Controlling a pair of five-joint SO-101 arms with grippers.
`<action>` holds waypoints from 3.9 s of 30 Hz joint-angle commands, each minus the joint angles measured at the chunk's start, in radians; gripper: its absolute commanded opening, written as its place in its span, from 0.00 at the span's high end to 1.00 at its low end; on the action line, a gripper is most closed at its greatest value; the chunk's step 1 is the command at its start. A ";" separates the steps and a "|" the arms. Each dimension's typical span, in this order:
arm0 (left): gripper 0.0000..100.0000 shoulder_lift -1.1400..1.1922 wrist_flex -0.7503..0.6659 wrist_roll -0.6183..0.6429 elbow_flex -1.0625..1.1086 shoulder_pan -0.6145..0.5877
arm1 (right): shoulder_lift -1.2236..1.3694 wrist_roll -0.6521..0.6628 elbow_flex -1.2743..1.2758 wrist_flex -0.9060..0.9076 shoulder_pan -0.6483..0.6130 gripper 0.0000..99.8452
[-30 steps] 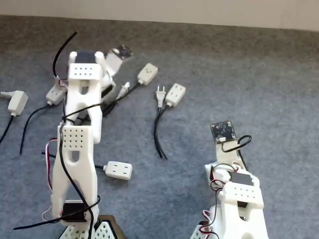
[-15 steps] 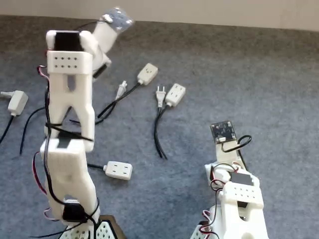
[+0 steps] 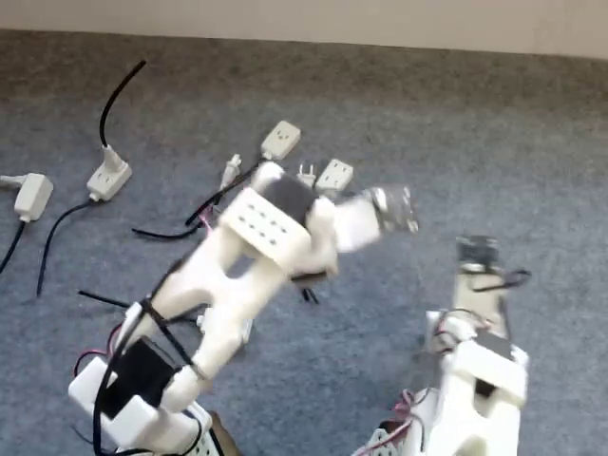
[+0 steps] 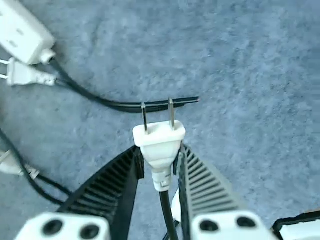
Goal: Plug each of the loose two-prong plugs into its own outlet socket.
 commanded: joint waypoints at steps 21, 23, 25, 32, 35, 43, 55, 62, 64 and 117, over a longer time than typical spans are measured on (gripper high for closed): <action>0.82 0.056 -0.210 0.120 0.148 0.205 | -0.641 0.044 -0.120 0.495 0.219 0.95; 0.82 -0.010 -0.189 0.120 0.148 0.163 | -0.610 0.046 -0.122 0.495 0.205 0.95; 0.82 -0.082 -0.164 0.123 0.147 0.114 | -0.564 0.046 -0.128 0.496 0.170 0.95; 0.82 -0.251 -0.014 0.367 0.005 -0.274 | -0.274 0.091 -0.300 0.604 -0.064 0.95; 0.82 -0.260 0.028 0.394 0.008 -0.450 | -0.131 0.161 -0.440 0.691 -0.177 0.95; 0.82 -0.269 -0.118 0.281 0.292 -0.768 | 0.171 0.368 -0.751 0.839 -0.621 0.95; 0.81 -0.271 -0.595 0.215 0.788 -1.112 | 0.507 0.594 -0.880 0.802 -1.018 0.95; 0.81 -0.295 -0.829 0.222 0.975 -1.119 | 0.562 0.689 -0.929 0.751 -1.000 0.95; 0.81 -0.329 -0.836 0.222 1.004 -1.136 | 0.572 0.704 -0.926 0.711 -0.983 0.95; 0.82 -0.389 -0.850 0.218 1.059 -1.110 | 0.575 0.617 -0.553 0.427 -1.110 1.00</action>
